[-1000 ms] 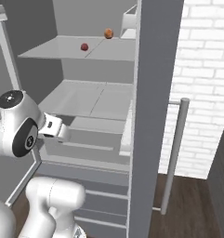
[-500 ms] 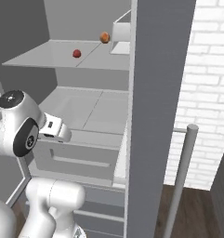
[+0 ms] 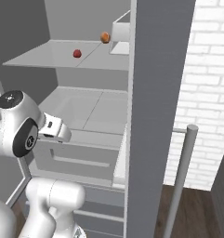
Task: Take the strawberry from the fridge and place it on top of the pancake, located on the dining counter.
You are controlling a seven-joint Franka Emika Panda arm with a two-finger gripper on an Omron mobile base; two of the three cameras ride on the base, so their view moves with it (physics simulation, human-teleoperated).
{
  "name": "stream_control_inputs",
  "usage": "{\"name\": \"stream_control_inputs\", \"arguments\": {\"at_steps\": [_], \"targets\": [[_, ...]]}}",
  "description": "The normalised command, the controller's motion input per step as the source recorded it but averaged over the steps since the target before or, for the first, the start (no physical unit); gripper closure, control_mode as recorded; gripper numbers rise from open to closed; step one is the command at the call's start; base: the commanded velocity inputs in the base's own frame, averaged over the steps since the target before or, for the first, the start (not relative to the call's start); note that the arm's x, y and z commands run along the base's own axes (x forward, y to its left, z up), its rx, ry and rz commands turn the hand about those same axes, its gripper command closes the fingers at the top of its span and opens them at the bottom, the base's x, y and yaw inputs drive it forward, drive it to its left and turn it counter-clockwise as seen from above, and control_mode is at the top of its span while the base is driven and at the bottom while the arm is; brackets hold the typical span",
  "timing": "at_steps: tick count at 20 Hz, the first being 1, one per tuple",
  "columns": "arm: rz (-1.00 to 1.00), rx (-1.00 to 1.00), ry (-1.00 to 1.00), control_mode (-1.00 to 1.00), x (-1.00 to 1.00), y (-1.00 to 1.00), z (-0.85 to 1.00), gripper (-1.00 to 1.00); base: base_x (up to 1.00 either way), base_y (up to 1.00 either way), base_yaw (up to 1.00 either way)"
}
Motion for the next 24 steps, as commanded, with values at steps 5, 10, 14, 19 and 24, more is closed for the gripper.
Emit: {"name": "stream_control_inputs", "arguments": {"at_steps": [5,10,14,19,24], "targets": [[0.06,-0.02,-0.26,-1.0,0.33,0.22,0.24,-1.0,0.0,0.0,0.0],[0.08,-0.04,-0.36,-1.0,0.18,0.12,0.8,-1.0,0.0,0.0,0.0],[0.04,0.0,-0.31,-1.0,0.02,-0.09,0.98,-1.0,0.0,0.0,0.0],[-0.01,0.0,-0.16,-1.0,0.0,0.0,0.95,-1.0,0.0,0.0,0.0],[-0.01,0.0,-0.13,-1.0,0.06,0.0,0.92,-1.0,0.0,0.0,0.0]]}}
